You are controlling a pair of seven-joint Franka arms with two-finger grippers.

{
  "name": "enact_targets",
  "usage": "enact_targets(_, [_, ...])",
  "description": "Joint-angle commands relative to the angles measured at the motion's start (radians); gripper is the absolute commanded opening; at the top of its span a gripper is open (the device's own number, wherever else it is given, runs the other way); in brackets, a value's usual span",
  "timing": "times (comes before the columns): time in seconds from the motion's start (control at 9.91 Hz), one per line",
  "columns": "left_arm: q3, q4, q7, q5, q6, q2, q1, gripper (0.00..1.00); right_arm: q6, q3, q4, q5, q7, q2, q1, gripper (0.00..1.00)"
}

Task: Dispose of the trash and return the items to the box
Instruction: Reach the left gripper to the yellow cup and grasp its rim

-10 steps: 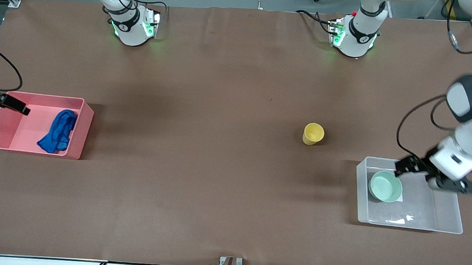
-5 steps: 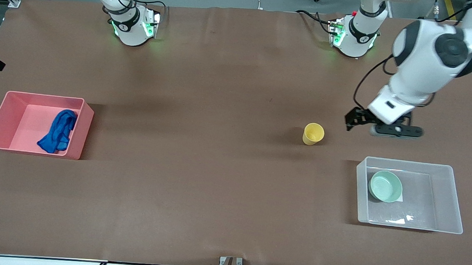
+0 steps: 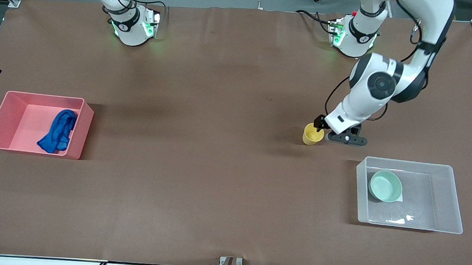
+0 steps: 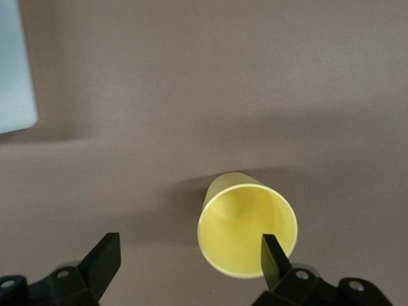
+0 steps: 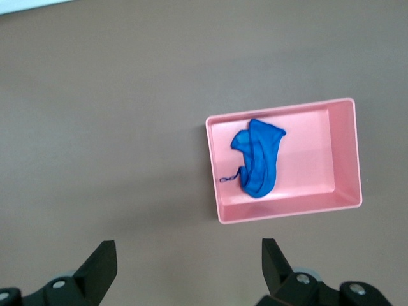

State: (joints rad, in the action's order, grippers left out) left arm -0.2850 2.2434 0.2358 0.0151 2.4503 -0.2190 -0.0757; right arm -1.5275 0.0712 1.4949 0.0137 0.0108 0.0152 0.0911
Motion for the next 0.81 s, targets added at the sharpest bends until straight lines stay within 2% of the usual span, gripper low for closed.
enact_targets(0.0, [-0.010,0.011,0.011,0.023,0.062,-0.092,0.004,0.90,-0.009,-0.002,-0.004,-0.027,0.009,-0.003,-0.033,1.00])
enact_targets(0.1, [-0.010,0.010,0.011,0.023,0.094,-0.118,0.004,0.81,-0.002,-0.002,-0.007,-0.043,0.033,-0.004,-0.051,1.00])
enact_targets(0.2, [-0.010,0.011,0.037,0.023,0.140,-0.140,0.001,0.44,0.007,-0.002,-0.007,-0.043,0.043,-0.004,-0.047,1.00])
enact_targets(0.3, [-0.010,0.012,0.060,0.029,0.151,-0.148,-0.007,0.14,0.009,-0.002,-0.016,-0.029,0.040,-0.011,-0.053,1.00])
enact_targets(0.4, [-0.011,0.013,0.066,0.035,0.147,-0.148,-0.006,0.02,-0.002,-0.002,-0.019,-0.026,0.044,-0.018,-0.053,1.00])
enact_targets(0.71, [-0.011,0.013,0.060,0.036,0.104,-0.120,0.000,0.00,-0.005,-0.010,-0.045,-0.043,0.084,-0.018,-0.085,1.00])
